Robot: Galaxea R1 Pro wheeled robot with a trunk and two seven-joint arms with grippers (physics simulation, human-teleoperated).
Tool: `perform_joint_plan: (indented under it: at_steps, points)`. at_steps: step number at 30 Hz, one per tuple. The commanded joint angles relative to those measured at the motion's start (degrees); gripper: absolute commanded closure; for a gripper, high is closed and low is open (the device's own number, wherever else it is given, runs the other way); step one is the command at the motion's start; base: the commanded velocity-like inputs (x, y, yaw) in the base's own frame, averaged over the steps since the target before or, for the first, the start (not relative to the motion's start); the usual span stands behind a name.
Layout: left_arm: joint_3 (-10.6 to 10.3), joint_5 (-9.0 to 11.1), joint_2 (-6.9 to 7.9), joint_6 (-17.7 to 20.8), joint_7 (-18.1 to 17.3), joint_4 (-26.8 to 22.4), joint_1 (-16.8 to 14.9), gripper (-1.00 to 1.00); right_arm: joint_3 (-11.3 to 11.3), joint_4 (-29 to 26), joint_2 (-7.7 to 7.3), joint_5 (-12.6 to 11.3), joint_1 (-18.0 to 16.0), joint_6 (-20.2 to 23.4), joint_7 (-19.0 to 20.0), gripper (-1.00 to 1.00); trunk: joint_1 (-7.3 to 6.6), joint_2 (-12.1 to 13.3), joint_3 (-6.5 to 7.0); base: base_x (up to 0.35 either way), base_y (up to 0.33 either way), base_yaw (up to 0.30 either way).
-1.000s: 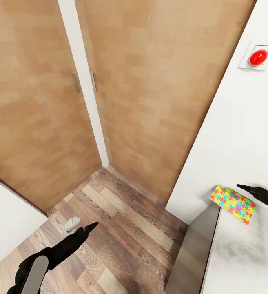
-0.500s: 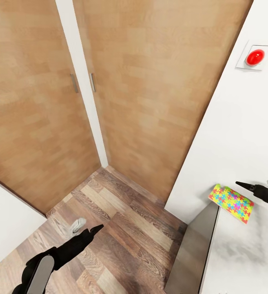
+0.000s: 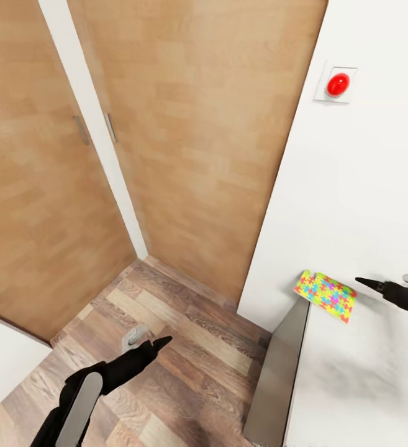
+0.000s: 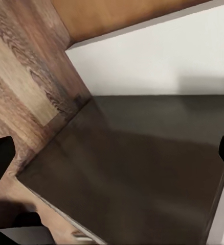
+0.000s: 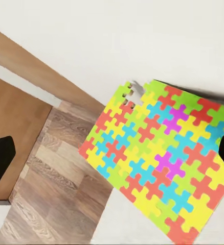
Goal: Put all the toys in the child's room - the three board games (two on the bed and one on the table), the two jigsaw puzzles on the table, and the tennis ball on the table - inside the toy box on the table in the child's room.
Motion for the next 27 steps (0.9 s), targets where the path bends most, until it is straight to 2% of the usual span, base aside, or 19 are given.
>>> perform_joint_plan:
  at_steps: [1,2,7,15,24,25,27]
  points:
    - [-0.1,-0.1,-0.12,0.2,-0.2,1.2,-1.1,-1.00,0.1,0.0,0.09,-0.2,-0.1,1.2,0.3,-1.00,0.03,-0.1,-0.10,0.000,0.000,-0.271]
    - [-0.1,-0.1,-0.12,0.2,-0.2,1.2,-1.1,-1.00,0.1,0.0,0.09,-0.2,-0.1,1.2,0.3,-1.00,0.03,-0.1,-0.10,0.000,0.000,-0.271]
    - [-0.9,-0.1,-0.81,-1.0,-0.3,6.2,-5.5,-1.00,0.4,-0.2,0.29,-0.2,-0.1,3.5,2.1,-1.00,0.03,-0.1,-0.10,0.000,0.000,-0.276]
    - [-1.2,0.1,-1.50,-2.9,-0.8,10.9,-10.1,-1.00,0.6,-0.4,0.60,-0.1,-0.1,4.5,4.0,-1.00,0.03,-0.1,-0.10,0.000,0.000,-0.281]
    - [-1.4,0.4,-1.80,-4.0,-1.0,12.9,-13.1,-1.00,1.0,-0.5,1.19,0.0,-0.1,4.7,4.6,-1.00,0.03,-0.1,-0.10,0.000,0.000,-0.284]
    - [-1.4,0.4,-2.02,-4.5,-1.1,13.4,-14.1,-1.00,1.9,-0.5,1.45,0.0,-0.1,4.8,4.7,-1.00,0.03,-0.1,-0.10,0.000,0.000,-0.285]
    - [-1.4,0.5,-2.07,-4.9,-1.1,13.5,-14.3,-1.00,2.2,-0.6,1.51,0.0,-0.1,4.7,4.7,-1.00,0.03,-0.1,-0.10,0.000,0.000,-0.285]
